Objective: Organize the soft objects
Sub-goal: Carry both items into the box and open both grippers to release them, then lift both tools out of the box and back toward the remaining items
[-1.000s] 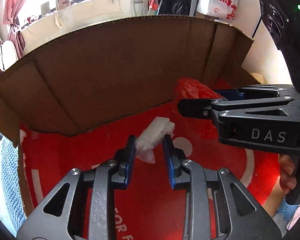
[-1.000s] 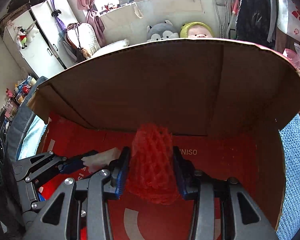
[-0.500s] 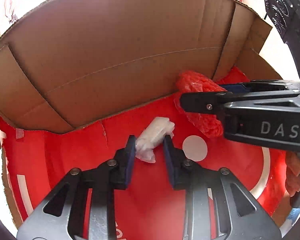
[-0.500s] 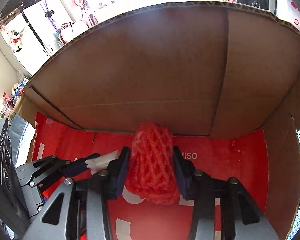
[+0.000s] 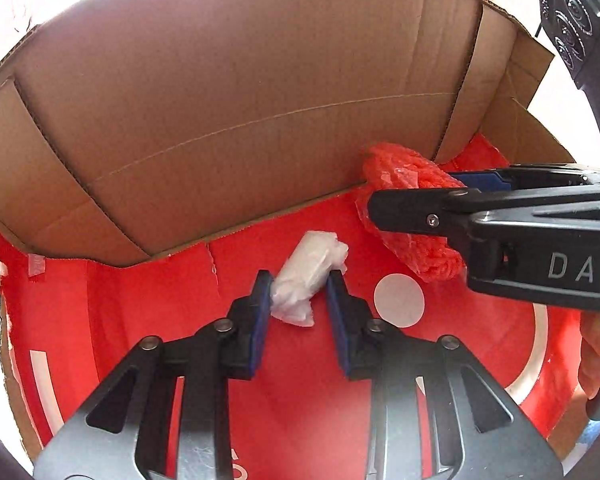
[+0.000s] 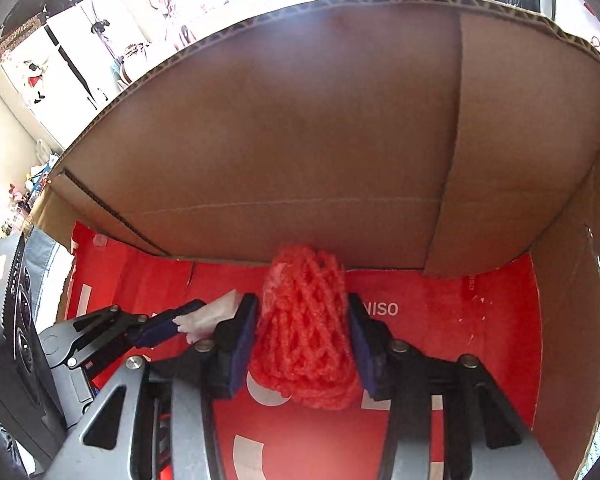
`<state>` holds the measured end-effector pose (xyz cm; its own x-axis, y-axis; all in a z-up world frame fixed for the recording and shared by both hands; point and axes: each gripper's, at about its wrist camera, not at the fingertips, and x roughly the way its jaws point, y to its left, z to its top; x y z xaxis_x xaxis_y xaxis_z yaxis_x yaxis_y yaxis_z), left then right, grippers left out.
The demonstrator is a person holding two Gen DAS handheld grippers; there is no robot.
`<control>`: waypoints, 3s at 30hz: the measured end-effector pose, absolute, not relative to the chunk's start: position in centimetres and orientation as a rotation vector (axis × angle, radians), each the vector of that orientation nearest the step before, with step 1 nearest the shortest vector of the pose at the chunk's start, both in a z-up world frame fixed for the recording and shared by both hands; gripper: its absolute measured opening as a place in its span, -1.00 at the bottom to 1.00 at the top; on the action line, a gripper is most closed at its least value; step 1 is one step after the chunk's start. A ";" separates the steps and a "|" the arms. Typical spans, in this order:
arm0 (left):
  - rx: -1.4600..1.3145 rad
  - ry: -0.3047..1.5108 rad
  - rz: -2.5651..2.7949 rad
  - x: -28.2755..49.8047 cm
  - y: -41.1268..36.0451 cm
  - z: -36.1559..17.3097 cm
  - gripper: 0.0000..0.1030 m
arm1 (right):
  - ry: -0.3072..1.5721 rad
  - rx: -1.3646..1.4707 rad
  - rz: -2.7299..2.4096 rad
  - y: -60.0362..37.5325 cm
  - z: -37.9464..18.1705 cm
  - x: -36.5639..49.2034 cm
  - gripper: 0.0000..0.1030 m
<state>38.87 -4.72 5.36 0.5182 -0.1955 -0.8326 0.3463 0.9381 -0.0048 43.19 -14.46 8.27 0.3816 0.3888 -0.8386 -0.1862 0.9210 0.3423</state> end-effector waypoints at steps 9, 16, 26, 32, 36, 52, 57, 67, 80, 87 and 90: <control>0.138 0.984 -0.328 39.7 -3.4 6.0 -0.41 | 1.131 0.225 0.377 -14.6 8.1 43.6 -0.02; 0.131 0.980 -0.335 39.7 -3.0 6.6 0.20 | 1.136 0.242 0.381 -14.8 8.1 43.6 -0.01; 0.143 0.980 -0.318 39.2 -2.6 7.0 0.20 | 1.134 0.239 0.391 -14.6 8.2 43.4 0.30; 0.124 0.974 -0.299 38.6 -2.3 8.2 0.31 | 1.104 0.247 0.388 -14.8 9.5 42.7 0.39; 0.112 0.953 -0.297 37.6 -1.9 9.5 0.39 | 1.063 0.238 0.387 -15.1 11.4 41.7 0.44; 0.045 0.722 -0.282 28.1 1.2 17.5 0.78 | 0.805 0.194 0.381 -16.2 21.4 31.8 0.83; -0.017 0.626 -0.272 25.3 1.3 18.8 0.89 | 0.694 0.157 0.362 -17.0 24.1 26.9 0.95; -0.036 0.449 -0.280 17.3 1.9 21.1 0.94 | 0.504 0.093 0.310 -18.4 26.4 17.0 1.00; -0.037 0.283 -0.197 7.4 1.8 19.7 0.97 | 0.356 0.058 0.163 -19.3 22.4 6.7 1.00; -0.003 0.231 -0.143 3.3 1.1 16.9 0.97 | 0.340 0.097 0.123 -19.6 18.1 3.7 1.00; -0.008 0.234 -0.147 2.2 1.0 15.5 0.97 | 0.330 0.108 0.111 -19.5 16.6 2.8 1.00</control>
